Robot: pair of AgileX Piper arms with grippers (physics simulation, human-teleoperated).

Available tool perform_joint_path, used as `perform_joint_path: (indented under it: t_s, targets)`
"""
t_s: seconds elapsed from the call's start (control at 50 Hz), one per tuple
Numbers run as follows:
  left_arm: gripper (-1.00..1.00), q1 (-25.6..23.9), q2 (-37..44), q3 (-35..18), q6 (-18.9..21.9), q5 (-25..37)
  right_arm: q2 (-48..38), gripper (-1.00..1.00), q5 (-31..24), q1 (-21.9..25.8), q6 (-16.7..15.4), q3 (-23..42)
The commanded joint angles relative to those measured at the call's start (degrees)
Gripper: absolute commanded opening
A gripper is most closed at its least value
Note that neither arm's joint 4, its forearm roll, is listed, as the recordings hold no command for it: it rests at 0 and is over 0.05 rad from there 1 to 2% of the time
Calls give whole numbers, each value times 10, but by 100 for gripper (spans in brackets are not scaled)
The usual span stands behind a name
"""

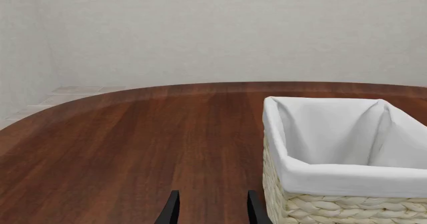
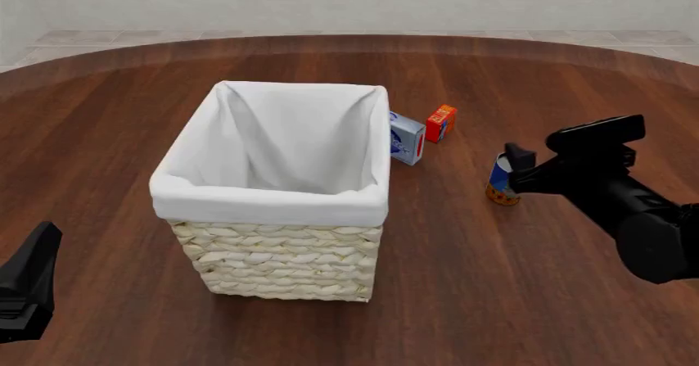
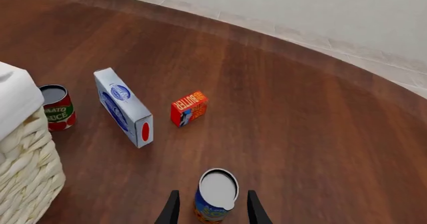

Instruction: Pick up the alphabet soup and put it in the basket.

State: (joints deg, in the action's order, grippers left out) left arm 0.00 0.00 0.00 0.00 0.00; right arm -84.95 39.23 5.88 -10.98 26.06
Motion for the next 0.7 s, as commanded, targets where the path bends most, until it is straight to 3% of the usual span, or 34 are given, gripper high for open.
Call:
perform_joint_path:
  t_s: [0.02,0.7]
  targets:
    - [100,0,0,0,0,0,-22,100,1,2,-1,9]
    - [100,0,0,0,0,0,-46,100,-16,-2,-9,47]
